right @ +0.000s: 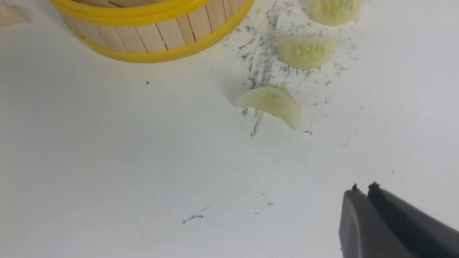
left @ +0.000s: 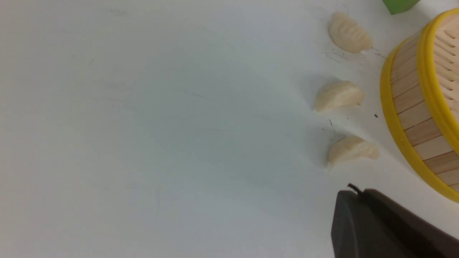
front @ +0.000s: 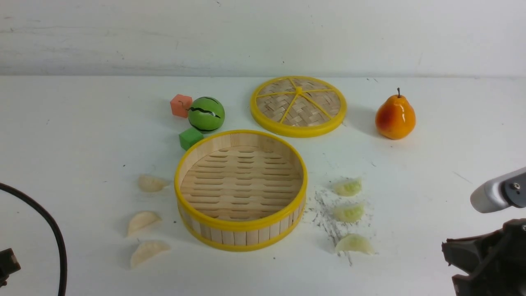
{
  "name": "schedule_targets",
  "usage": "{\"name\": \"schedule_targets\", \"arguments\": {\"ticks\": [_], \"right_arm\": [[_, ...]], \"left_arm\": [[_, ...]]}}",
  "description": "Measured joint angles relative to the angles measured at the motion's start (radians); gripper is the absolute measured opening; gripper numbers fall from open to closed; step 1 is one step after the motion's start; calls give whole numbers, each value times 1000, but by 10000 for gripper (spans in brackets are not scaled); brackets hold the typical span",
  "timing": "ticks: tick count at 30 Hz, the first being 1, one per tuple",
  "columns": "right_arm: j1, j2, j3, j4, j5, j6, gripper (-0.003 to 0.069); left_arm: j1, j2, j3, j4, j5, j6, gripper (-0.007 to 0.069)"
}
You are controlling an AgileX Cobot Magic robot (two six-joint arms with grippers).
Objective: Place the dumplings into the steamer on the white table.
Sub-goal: 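Reach for and grasp a dumpling on the table with the left gripper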
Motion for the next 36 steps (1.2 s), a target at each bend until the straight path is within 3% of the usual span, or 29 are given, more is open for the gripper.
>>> {"name": "schedule_targets", "arguments": {"ticks": [23,26,33,36], "right_arm": [[47,0,0,0,44,0,-13],[47,0,0,1,41,0,-13],[47,0,0,27,7,0,-13],[47,0,0,27,-2,0,-13]], "left_arm": [[0,0,0,-33,3,12,-9],[-6,13,0,-106,18,107,-8],[-58,283,-126,-427,121,555,-8],[-60,403,-208,-449,164,617,-6]]}}
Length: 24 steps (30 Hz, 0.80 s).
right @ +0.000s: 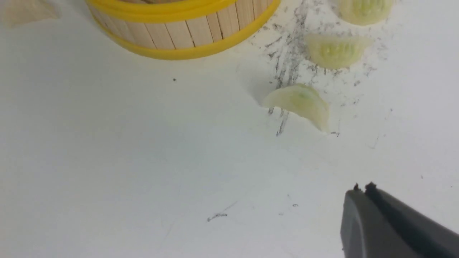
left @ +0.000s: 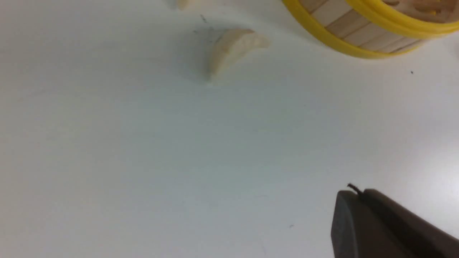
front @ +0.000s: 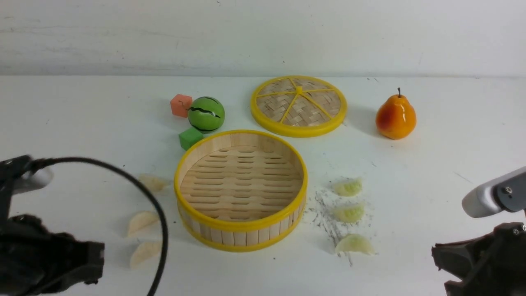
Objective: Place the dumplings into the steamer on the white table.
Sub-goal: 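Reach for and grasp a dumpling on the table with the left gripper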
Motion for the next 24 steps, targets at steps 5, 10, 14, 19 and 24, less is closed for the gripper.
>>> {"name": "schedule_targets", "arguments": {"ticks": [5,10,14,19,24], "right_arm": [[0,0,0,6,-2,0,-12],[0,0,0,18,-2,0,-12],[0,0,0,19,-2,0,-12],[0,0,0,24,-2,0,-12],[0,0,0,26,-2,0,-10]], "left_arm": [[-10,235,-157,25,55,55,16],[-104,392,-239,129,27,192,124],[-165,488,-257,226,-94,279,252],[-172,589,-259,307,-212,289,343],[-172,673,-260,321,-261,292,329]]}}
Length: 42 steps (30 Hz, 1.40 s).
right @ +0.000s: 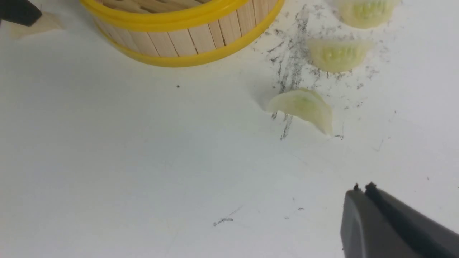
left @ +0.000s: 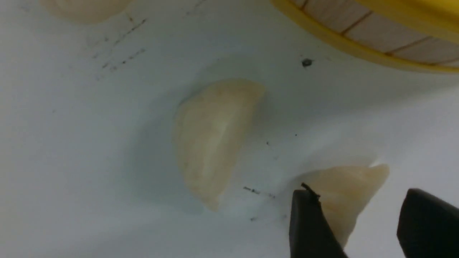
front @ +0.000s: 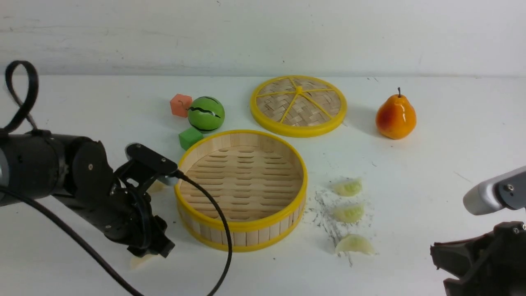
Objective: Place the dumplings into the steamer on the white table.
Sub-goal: 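Reach for and grasp a dumpling on the table with the left gripper, then place the dumpling into the bamboo steamer basket with the left gripper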
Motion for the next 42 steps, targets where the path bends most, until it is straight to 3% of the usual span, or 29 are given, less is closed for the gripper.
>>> {"name": "schedule_targets", "arguments": {"ticks": [7,14,20,23,29,36,38,42], "right_arm": [[0,0,0,0,0,0,-3],[0,0,0,0,0,-1,-1],[0,0,0,0,0,-1,3],[0,0,0,0,-4,-1,6],[0,0,0,0,-22,-1,6],[0,0,0,0,-23,-2,8],[0,0,0,0,-23,-3,10],[0,0,0,-20,-22,-3,12]], "left_arm": [[0,40,-3,10,-20,-35,165],[0,40,-18,11,23,-224,164],[0,-7,-139,5,283,-302,164],[-1,-40,-277,-76,347,-308,164],[-29,51,-562,-245,319,-310,164],[-64,321,-795,-105,311,-402,164],[-70,415,-858,-6,314,-486,164],[-73,486,-904,71,328,-569,164]]}}
